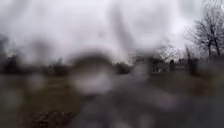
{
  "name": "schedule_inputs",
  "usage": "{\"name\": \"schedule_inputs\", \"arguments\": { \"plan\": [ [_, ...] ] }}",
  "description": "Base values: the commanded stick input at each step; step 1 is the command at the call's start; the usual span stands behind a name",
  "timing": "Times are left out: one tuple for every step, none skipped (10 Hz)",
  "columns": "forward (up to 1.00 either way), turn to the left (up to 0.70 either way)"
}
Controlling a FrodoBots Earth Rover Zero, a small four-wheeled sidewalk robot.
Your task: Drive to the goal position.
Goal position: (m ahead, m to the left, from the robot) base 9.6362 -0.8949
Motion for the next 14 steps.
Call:
{"name": "schedule_inputs", "arguments": {
  "plan": [
    [0.85,0.00],
    [0.85,0.00],
    [0.85,0.00],
    [0.85,0.00],
    [0.85,0.00],
    [0.85,0.00],
    [0.85,0.00],
    [0.85,0.00],
    [0.85,0.00],
    [0.85,0.00],
    [0.85,0.00],
    [0.85,0.00],
    [0.85,-0.24],
    [0.85,-0.17]
  ]
}}
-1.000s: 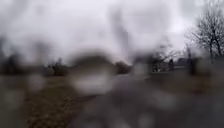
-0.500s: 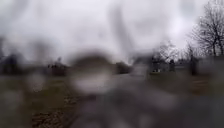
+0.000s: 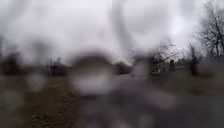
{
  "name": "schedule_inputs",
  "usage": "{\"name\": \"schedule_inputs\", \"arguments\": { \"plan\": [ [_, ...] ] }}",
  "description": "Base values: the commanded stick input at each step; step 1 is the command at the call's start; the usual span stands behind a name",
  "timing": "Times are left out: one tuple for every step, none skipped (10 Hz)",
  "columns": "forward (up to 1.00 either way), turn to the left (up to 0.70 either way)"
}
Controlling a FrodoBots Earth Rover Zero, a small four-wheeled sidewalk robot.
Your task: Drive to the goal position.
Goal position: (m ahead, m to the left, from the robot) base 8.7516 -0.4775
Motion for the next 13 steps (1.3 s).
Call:
{"name": "schedule_inputs", "arguments": {
  "plan": [
    [0.85,0.00],
    [0.85,0.00],
    [0.85,0.00],
    [0.85,0.00],
    [0.85,0.00],
    [0.85,0.00],
    [0.85,0.00],
    [0.85,0.00],
    [0.85,0.00],
    [0.85,0.00],
    [0.85,0.00],
    [0.85,0.00],
    [0.85,0.00]
  ]
}}
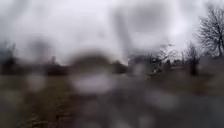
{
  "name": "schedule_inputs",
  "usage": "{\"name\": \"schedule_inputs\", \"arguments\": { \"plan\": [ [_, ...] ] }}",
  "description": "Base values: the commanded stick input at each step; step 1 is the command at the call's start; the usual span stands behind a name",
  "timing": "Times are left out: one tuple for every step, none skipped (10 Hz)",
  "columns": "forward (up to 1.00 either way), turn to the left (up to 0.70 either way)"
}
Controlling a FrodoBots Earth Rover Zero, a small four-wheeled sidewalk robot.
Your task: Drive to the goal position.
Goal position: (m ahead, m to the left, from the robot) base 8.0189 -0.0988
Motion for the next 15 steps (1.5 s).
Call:
{"name": "schedule_inputs", "arguments": {
  "plan": [
    [0.85,0.00],
    [0.85,0.00],
    [0.85,0.00],
    [0.85,0.00],
    [0.85,0.00],
    [0.85,0.00],
    [0.85,0.00],
    [0.85,0.00],
    [0.85,0.00],
    [0.85,0.00],
    [0.85,0.00],
    [0.85,0.00],
    [0.85,0.00],
    [0.85,0.00],
    [0.85,0.00]
  ]
}}
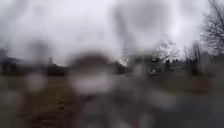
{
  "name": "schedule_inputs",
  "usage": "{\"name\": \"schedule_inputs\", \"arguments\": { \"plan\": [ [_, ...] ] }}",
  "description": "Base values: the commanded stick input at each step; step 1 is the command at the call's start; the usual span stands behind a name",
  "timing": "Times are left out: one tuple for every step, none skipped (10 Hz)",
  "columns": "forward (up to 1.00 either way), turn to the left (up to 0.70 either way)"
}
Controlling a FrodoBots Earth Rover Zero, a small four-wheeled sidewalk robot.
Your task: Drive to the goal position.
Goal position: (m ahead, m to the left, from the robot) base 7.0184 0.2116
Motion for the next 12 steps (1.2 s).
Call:
{"name": "schedule_inputs", "arguments": {
  "plan": [
    [0.85,0.00],
    [0.85,0.00],
    [0.85,0.00],
    [0.85,0.00],
    [0.85,0.00],
    [0.85,0.00],
    [0.85,0.00],
    [0.85,0.00],
    [0.85,0.00],
    [0.85,0.00],
    [0.85,0.00],
    [0.85,0.00]
  ]
}}
